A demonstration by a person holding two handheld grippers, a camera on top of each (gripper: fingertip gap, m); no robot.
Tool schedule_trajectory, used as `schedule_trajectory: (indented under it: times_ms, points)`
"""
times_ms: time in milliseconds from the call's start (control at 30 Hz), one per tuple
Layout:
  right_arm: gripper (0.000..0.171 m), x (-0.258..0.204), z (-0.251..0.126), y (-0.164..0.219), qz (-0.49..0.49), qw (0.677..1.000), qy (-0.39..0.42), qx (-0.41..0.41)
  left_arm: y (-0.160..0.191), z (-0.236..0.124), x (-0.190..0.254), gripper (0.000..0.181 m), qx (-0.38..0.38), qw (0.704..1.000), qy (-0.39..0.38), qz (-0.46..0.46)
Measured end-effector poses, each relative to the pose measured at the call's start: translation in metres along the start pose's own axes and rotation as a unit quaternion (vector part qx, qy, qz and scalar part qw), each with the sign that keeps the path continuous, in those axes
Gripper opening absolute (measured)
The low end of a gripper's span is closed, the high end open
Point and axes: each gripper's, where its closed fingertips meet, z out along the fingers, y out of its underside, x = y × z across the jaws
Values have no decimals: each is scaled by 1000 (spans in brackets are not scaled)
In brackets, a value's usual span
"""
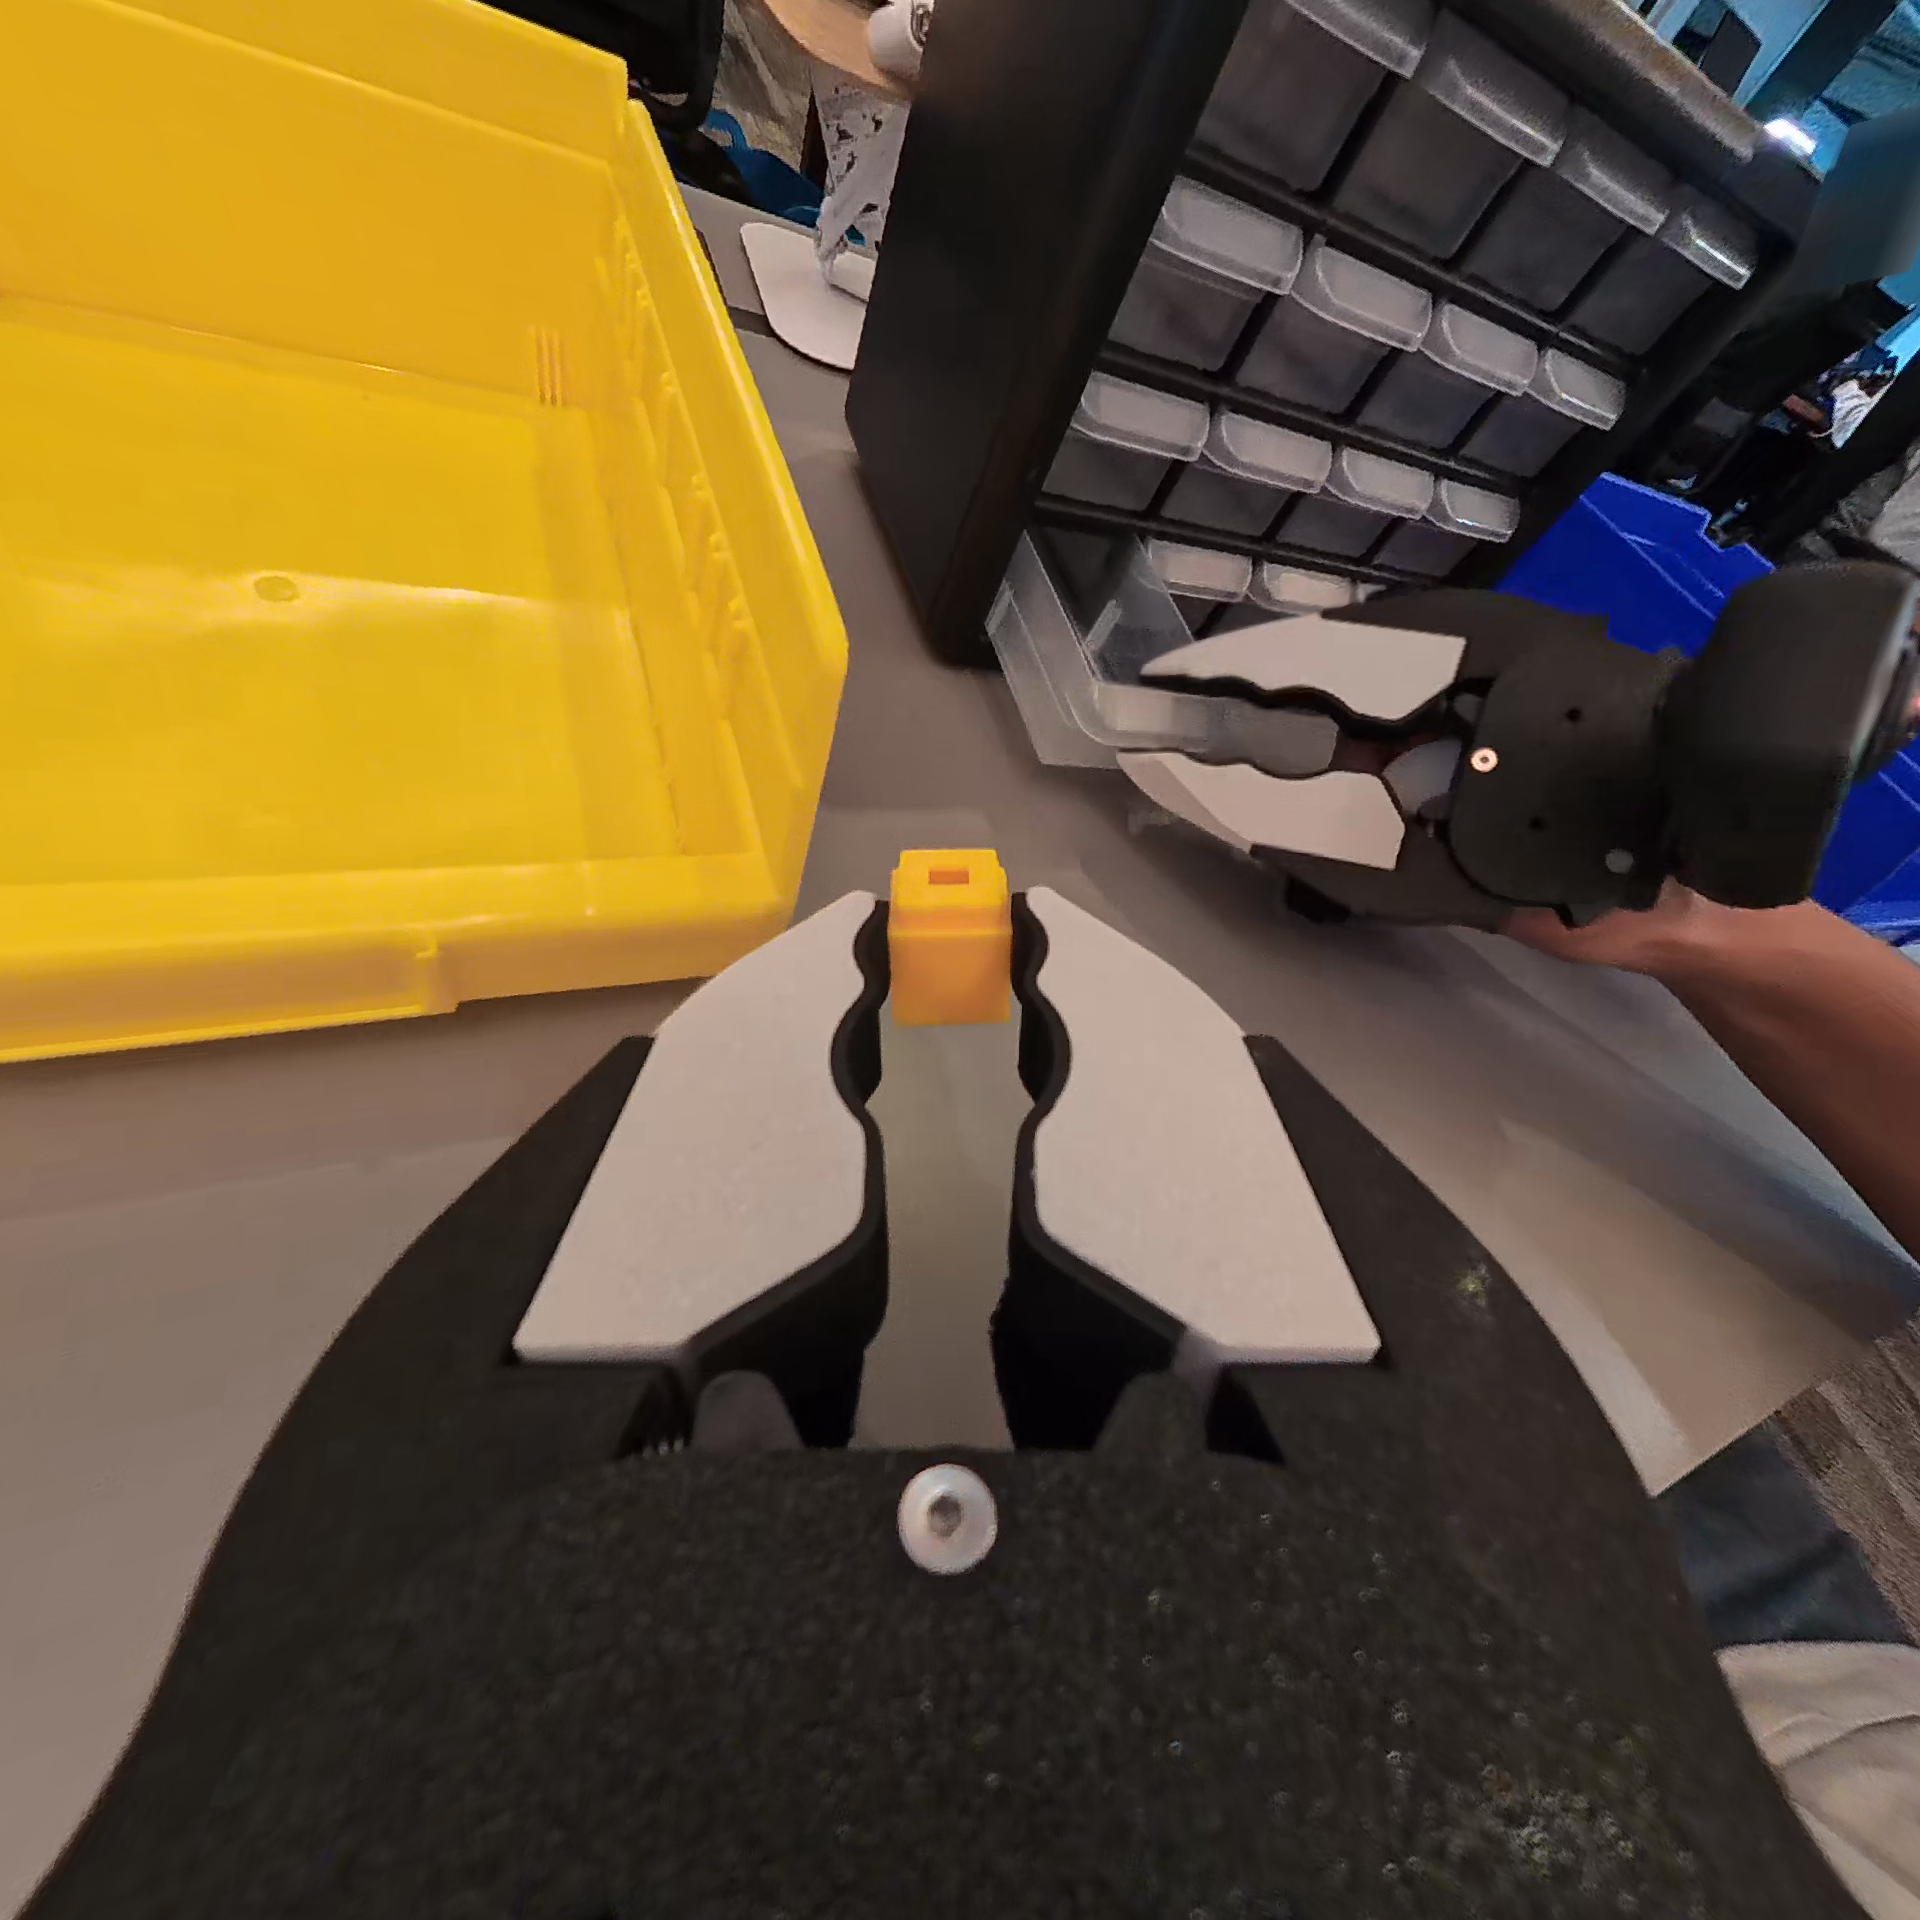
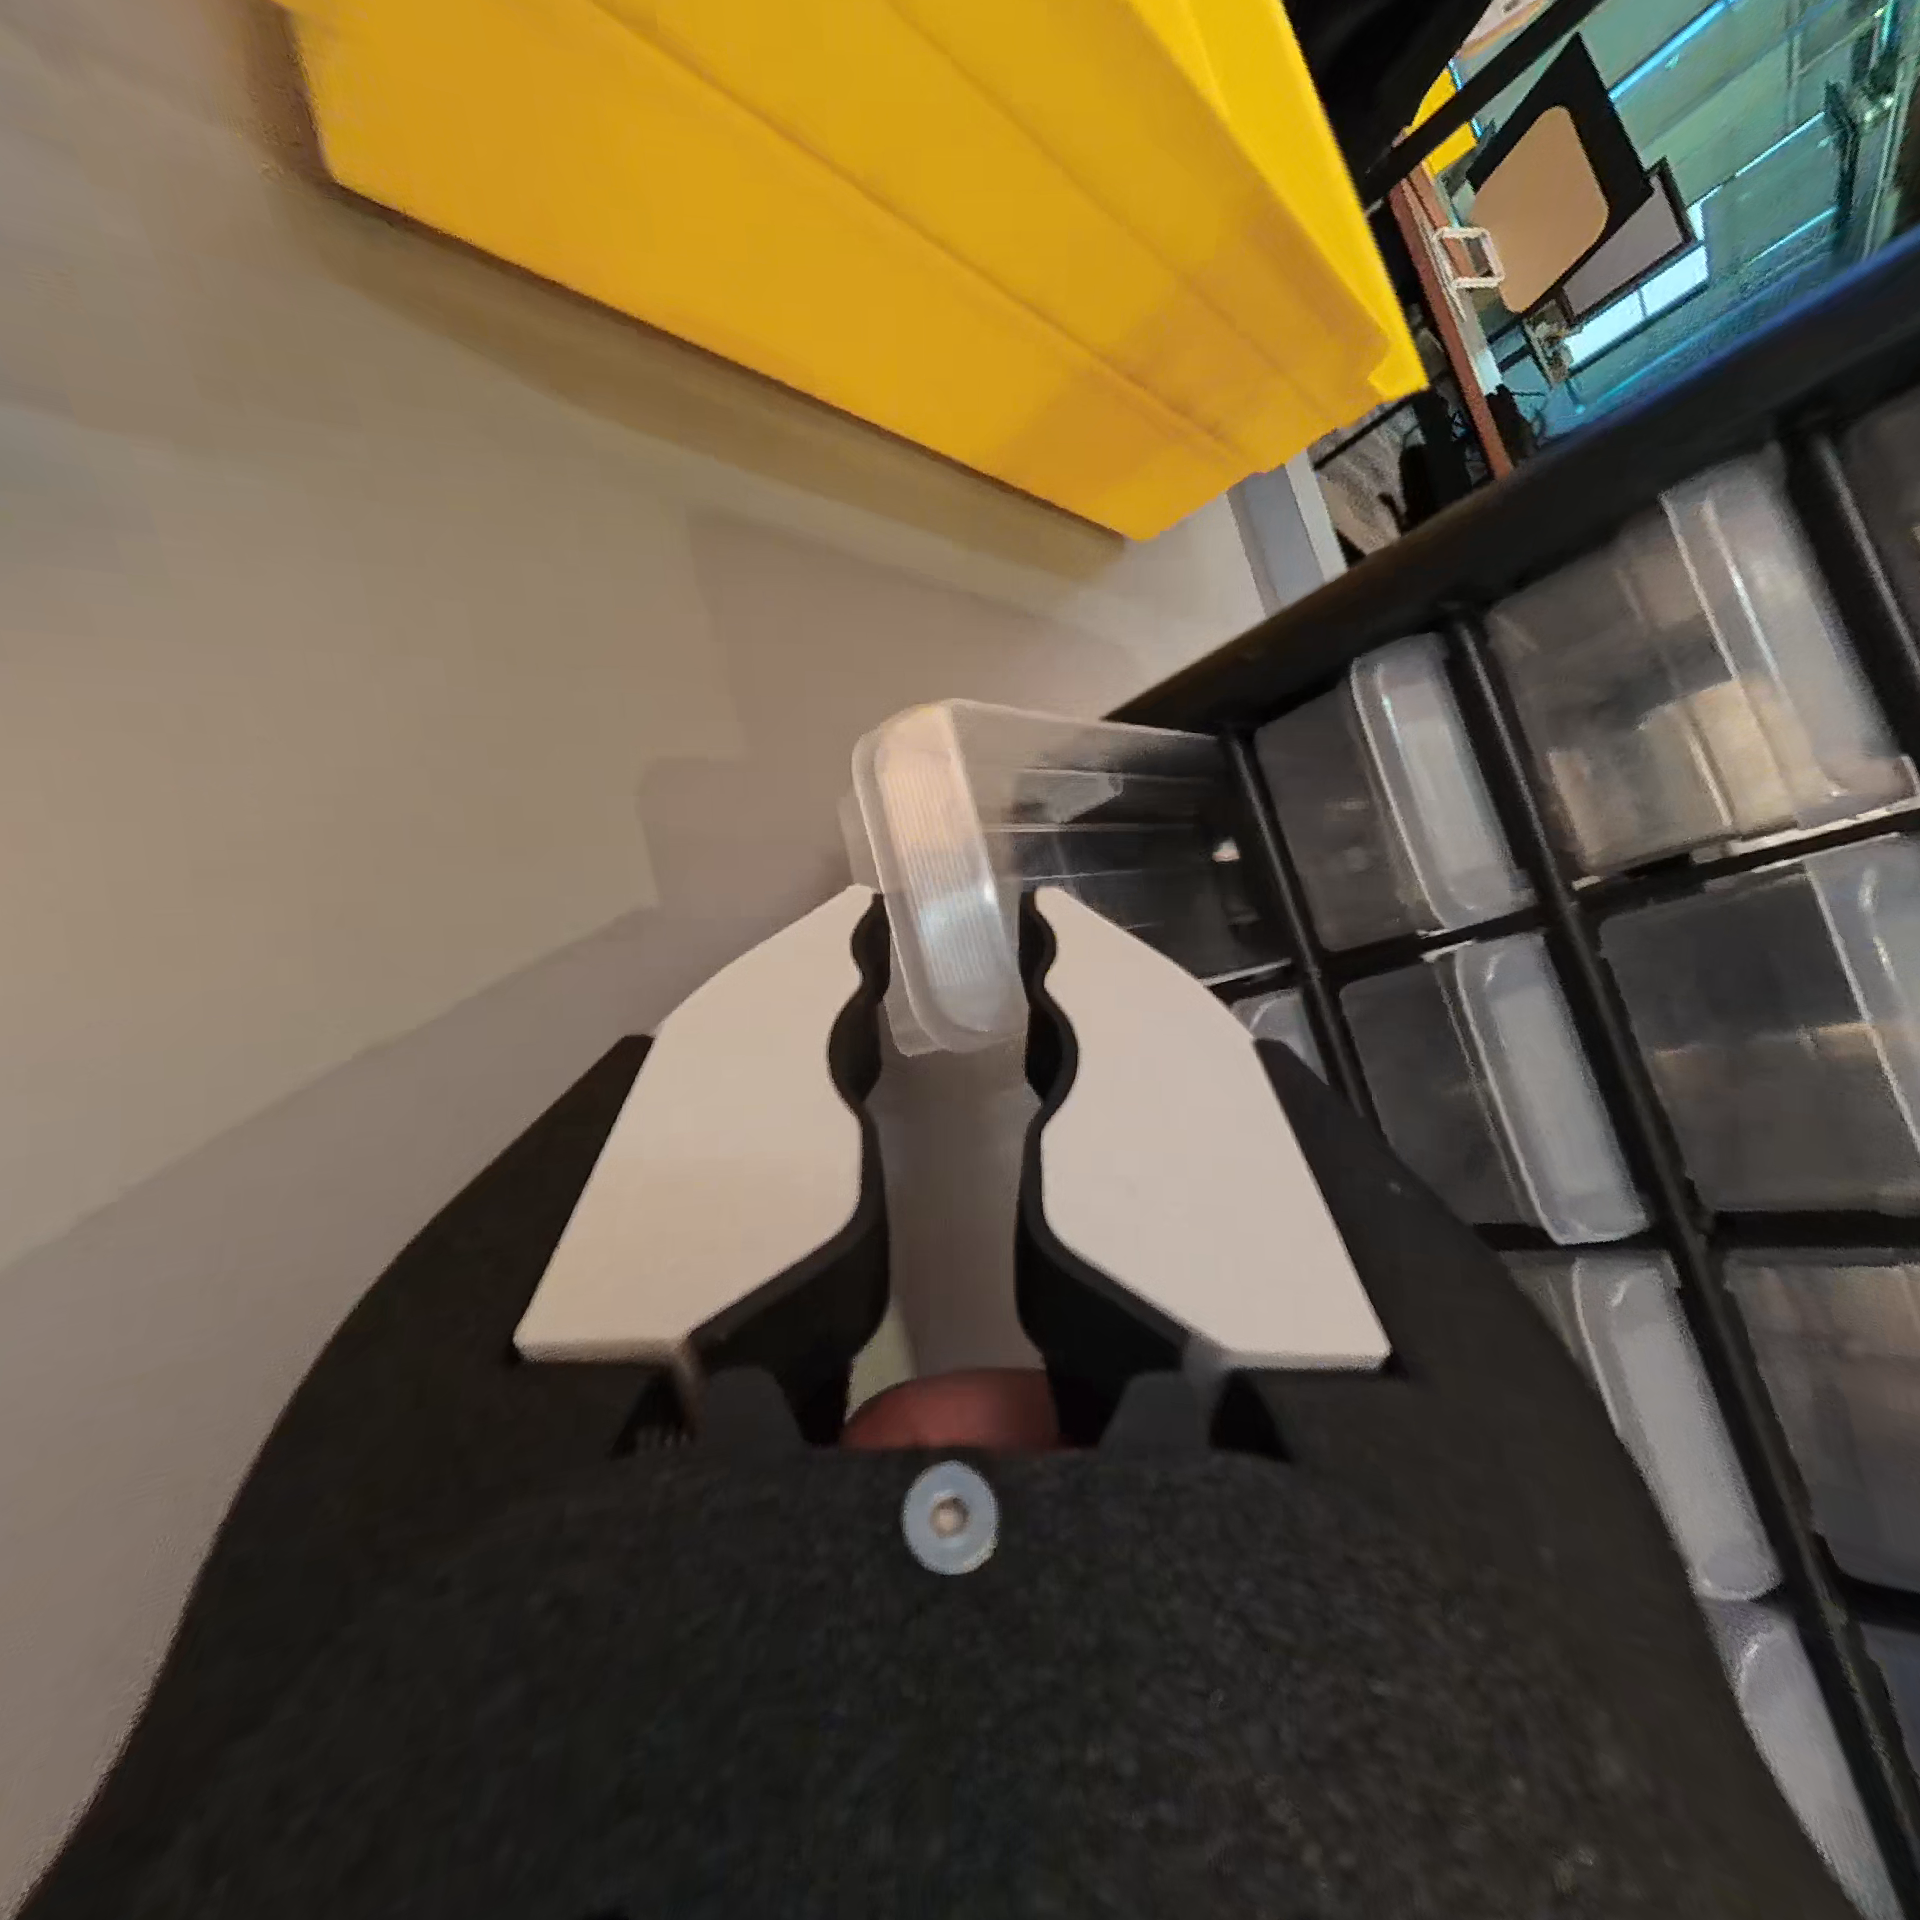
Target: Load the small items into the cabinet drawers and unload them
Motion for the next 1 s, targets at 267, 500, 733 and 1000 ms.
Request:
schedule_trajectory:
  times_ms: [267, 500, 733, 1000]
  points:
    - [70, 5, -16, 6, 99, 995, -10, -1, 3, 3, 7, 22, -9, 1000, 10, 6]
    - [93, 0, 0, 14, 251, 963, -89, -34, -11, 17, 46, 21, -21, 995, 90, 27]
    - [68, 5, 6, 17, 254, 963, -84, -41, -43, 62, 70, 22, -120, 984, 88, 96]
    - [61, 5, 2, 19, 253, 963, -82, -40, -21, 134, 67, 22, -301, 943, 89, 113]
